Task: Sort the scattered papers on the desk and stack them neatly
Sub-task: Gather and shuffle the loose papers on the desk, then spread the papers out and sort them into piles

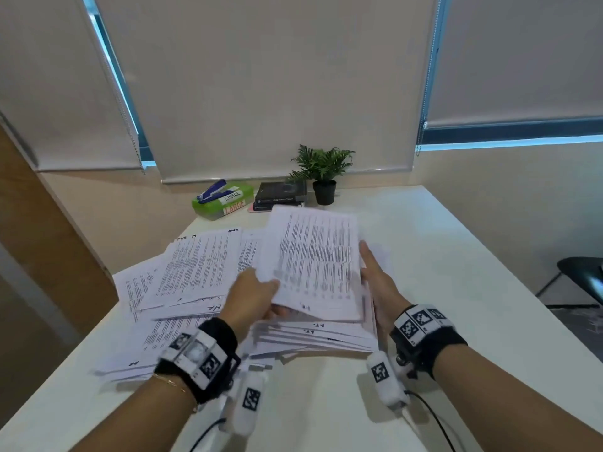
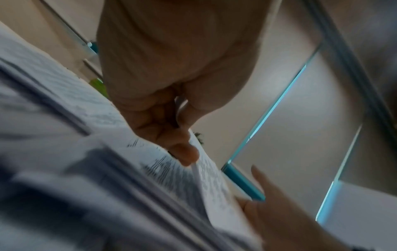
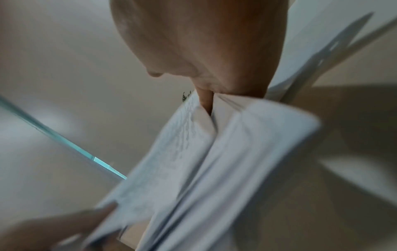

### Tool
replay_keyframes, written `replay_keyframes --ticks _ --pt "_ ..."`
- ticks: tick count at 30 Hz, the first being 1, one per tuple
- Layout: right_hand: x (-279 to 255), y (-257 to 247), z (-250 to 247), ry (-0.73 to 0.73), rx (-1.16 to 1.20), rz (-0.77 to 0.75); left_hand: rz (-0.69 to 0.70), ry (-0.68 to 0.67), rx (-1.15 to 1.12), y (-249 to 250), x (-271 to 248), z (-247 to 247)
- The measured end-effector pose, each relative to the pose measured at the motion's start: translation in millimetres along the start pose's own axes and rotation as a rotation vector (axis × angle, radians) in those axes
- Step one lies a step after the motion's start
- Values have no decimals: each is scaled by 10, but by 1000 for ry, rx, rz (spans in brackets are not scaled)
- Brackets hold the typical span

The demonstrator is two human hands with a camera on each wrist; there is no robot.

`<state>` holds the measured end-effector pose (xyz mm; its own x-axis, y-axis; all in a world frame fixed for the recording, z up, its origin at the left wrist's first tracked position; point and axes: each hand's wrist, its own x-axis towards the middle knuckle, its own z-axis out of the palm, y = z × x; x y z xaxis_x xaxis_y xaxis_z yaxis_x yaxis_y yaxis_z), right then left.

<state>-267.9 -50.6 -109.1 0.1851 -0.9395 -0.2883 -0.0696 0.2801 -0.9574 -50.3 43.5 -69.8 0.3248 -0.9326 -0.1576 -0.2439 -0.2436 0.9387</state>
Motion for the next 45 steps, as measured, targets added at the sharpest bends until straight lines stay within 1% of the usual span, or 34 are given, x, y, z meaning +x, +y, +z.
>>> replay_keyframes --ticks 2,3,4,7,9,10,12,14,15,17,19,20,23,25,27,31,33,34,36,37,39,41,44,45 --pt "-27 1 -55 22 -87 -99 -49 -123 101 -100 -32 99" --pt "-12 17 -94 39 -126 -144 -50 -143 144 -122 -16 113" --pt "14 34 -144 60 -130 -169 -32 -126 191 -134 19 101" --pt "39 -37 -367 110 -81 -213 34 37 340 -131 184 -13" --pt "58 -129 -598 91 -26 -247 51 95 462 -135 303 -113" --pt "67 -171 -725 73 4 -251 29 104 545 -139 351 -158" --pt "5 -249 -972 36 -46 -225 -53 95 708 -160 446 -211" --pt "-39 -278 -1205 13 -214 -171 -105 75 786 -196 506 -193" --pt "-64 -276 -1307 30 -279 -141 -112 75 787 -209 525 -163" --pt "-69 -214 -1490 127 -374 -104 -117 94 765 -237 547 -90" --pt "-54 -127 -1629 253 -459 -101 -117 106 742 -217 543 -20" --pt "-38 -89 -1678 287 -491 -107 -108 116 727 -201 535 4" --pt "4 -63 -1780 284 -540 -61 -93 177 657 -227 583 21" --pt "30 -126 -1848 273 -635 15 -56 221 574 -231 588 -6" --pt "56 -213 -1932 302 -689 81 -4 264 476 -224 618 -50" --pt "127 -275 -2160 323 -872 109 58 337 233 -228 740 -166" --pt "155 -243 -2227 320 -937 115 61 327 70 -242 810 -182" --pt "177 -215 -2253 322 -967 136 75 299 -26 -202 786 -148" --pt "178 -187 -2244 321 -1028 183 72 246 -136 -117 730 -66" --pt "174 -192 -2228 328 -1055 203 60 233 -165 -87 706 -28" --pt "149 -216 -2202 319 -1116 217 96 191 -245 -81 721 26" --pt "138 -229 -2216 318 -1132 234 114 191 -251 -40 702 78" --pt "69 -251 -2242 388 -1140 234 130 172 -300 -3 684 113" --pt "97 -234 -2265 444 -1178 236 131 164 -305 23 662 125"
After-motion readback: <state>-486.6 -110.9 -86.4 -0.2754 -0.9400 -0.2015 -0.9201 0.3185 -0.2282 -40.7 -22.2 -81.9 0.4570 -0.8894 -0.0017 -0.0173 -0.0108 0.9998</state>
